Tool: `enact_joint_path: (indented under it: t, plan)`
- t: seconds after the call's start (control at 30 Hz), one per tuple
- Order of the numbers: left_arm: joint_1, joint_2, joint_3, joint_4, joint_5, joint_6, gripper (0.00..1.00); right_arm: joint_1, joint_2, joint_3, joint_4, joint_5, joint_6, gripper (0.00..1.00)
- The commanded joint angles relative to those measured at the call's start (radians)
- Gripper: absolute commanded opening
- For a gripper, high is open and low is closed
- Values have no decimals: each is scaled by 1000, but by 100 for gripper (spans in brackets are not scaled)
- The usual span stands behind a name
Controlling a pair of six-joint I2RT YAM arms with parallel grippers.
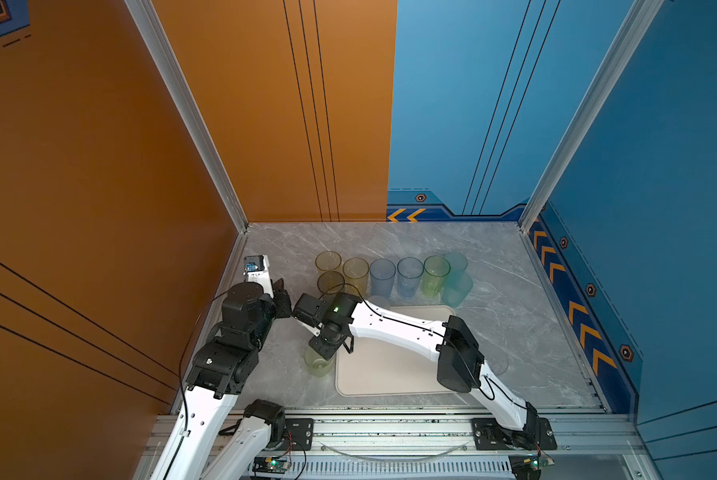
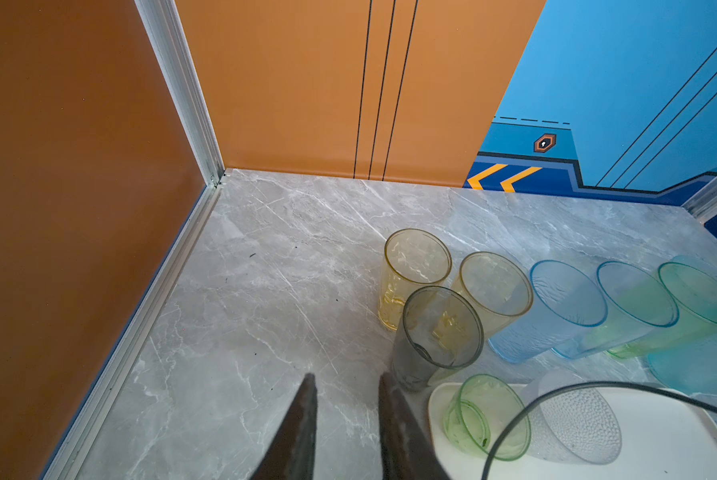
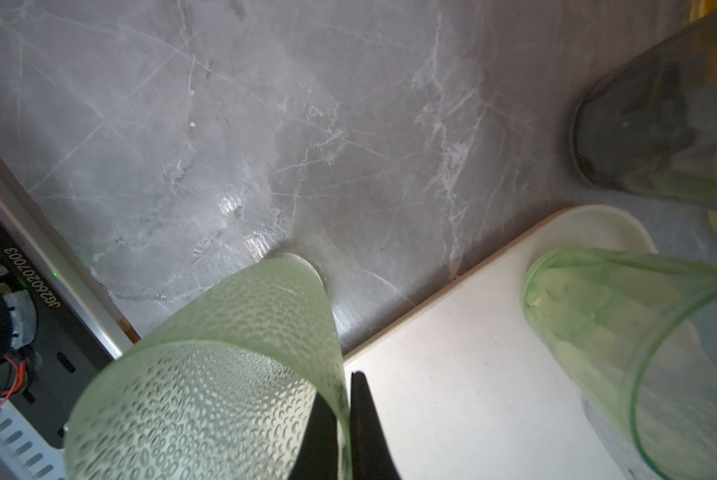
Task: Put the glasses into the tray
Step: 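Grasp the pale green frosted cup with the right gripper and lift it, then carry the pale green frosted cup over the tray toward its far edge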
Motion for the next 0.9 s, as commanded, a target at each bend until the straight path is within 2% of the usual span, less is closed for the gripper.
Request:
enact_joint_path:
  t: [0.0,0.33,0.63,0.87]
  plan:
    - [10,13,-14,-9,28,18,27,-7,-128,-53,62,-6,-4,0]
    - [16,57,-8,-13,50,18,27,-90,-436,-358,213,48,33,0]
    - [15,155,14,-27,105,23,27,-178,-649,-563,244,158,69,0]
    - [13,189,18,-27,128,26,27,-299,-832,-701,234,227,99,0]
